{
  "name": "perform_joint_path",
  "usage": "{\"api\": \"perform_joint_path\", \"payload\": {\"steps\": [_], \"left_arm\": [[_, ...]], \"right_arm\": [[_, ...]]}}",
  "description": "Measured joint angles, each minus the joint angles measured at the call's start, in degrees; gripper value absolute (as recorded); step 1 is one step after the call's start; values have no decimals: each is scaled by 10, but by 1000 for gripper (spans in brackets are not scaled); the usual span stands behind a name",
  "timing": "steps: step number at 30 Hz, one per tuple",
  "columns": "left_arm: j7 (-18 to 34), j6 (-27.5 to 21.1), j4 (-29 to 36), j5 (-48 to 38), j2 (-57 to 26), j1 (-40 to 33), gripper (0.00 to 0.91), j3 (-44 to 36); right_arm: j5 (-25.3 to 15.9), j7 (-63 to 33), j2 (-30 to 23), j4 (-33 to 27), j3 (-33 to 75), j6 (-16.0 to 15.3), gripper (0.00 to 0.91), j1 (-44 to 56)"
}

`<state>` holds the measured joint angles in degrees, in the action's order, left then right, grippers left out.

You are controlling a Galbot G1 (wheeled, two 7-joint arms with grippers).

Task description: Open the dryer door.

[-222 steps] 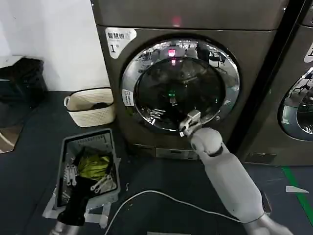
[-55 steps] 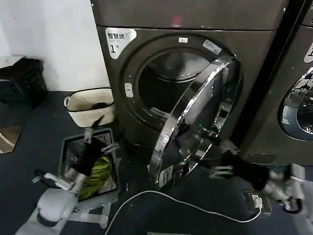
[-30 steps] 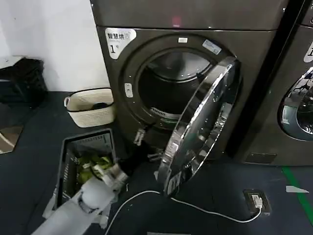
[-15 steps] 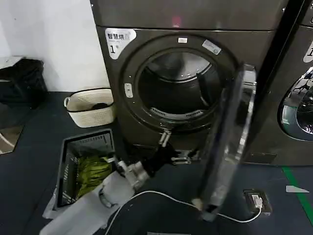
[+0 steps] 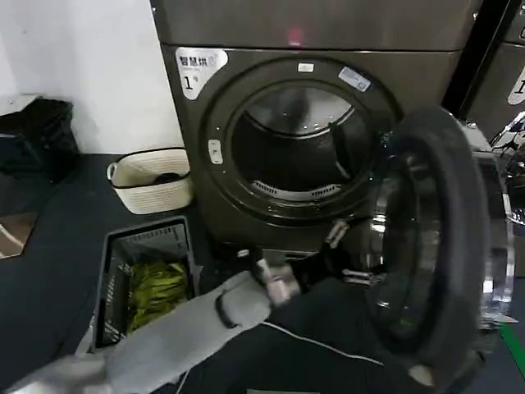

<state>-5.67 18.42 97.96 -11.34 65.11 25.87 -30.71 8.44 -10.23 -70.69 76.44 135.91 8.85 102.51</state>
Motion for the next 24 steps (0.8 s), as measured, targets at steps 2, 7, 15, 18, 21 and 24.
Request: {"api": "perform_joint_path", "payload": {"steps": [2,7,15,18,21,24], "left_arm": [[0,0,-13,0,15,-19,907,-16],[0,3,-48,2,50,-63,907,-54],[-2,7,-106,0,107,-113,907,-84],[-5,10,-129,0,127,-126,907,-93],[-7,13,-150,-2,143,-138,907,-101],[-8,17,-172,-2,159,-150,907,-106]], "right_arm": [[7,3,5,-15,5,-6,907,5],[41,11,12,-32,18,-23,907,16],[81,12,7,-39,31,-27,907,28],[83,11,0,-41,34,-27,907,29],[82,10,-3,-42,38,-26,907,29],[82,9,-6,-43,43,-23,907,29]]}}
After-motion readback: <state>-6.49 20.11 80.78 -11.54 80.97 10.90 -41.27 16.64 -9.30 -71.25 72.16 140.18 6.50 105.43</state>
